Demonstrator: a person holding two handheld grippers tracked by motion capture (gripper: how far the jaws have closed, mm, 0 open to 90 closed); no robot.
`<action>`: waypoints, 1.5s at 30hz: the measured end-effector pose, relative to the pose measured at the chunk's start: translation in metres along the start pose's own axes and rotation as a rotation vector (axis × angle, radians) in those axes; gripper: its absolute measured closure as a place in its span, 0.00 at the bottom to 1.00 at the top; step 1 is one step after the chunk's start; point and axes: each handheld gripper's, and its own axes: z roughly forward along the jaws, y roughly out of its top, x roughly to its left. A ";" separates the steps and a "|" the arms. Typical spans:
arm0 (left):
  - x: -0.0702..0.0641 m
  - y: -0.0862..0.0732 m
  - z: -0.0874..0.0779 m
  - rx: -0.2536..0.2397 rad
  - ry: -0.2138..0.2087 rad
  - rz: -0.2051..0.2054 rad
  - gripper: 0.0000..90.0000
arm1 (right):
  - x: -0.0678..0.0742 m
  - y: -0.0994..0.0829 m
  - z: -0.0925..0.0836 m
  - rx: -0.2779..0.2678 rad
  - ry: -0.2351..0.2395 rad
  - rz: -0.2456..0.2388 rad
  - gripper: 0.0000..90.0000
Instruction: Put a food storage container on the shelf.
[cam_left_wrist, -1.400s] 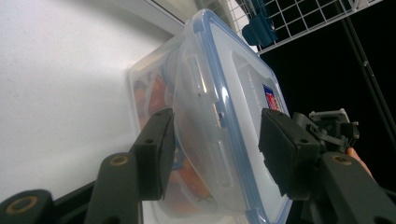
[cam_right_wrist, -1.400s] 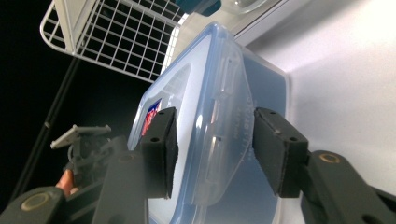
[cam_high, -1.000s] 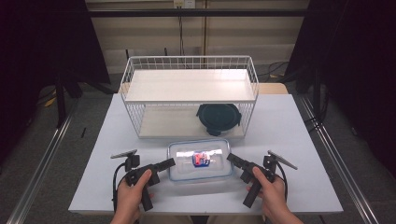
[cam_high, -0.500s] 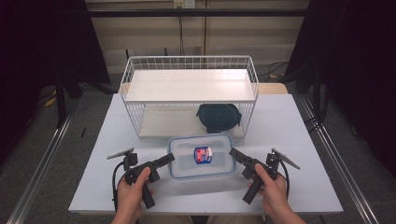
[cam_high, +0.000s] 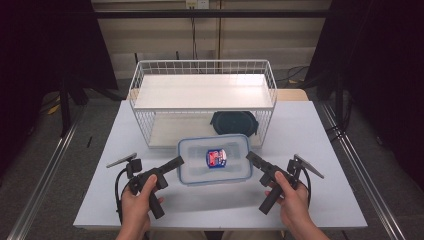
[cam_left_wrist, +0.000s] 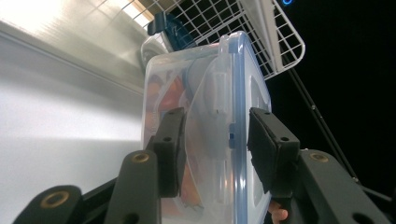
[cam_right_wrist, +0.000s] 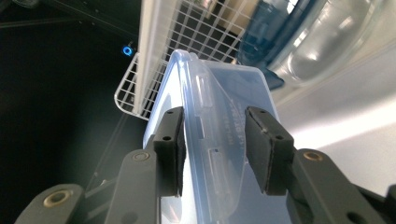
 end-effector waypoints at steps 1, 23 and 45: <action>-0.001 0.001 -0.001 0.004 0.005 0.006 0.64 | 0.003 0.001 0.000 0.001 0.005 0.012 0.67; -0.034 0.036 -0.004 -0.071 -0.076 0.055 0.63 | 0.054 0.025 0.015 -0.100 0.108 -0.056 0.67; -0.071 0.081 0.000 -0.173 -0.119 0.101 0.65 | 0.087 0.054 0.043 -0.172 0.153 -0.063 0.67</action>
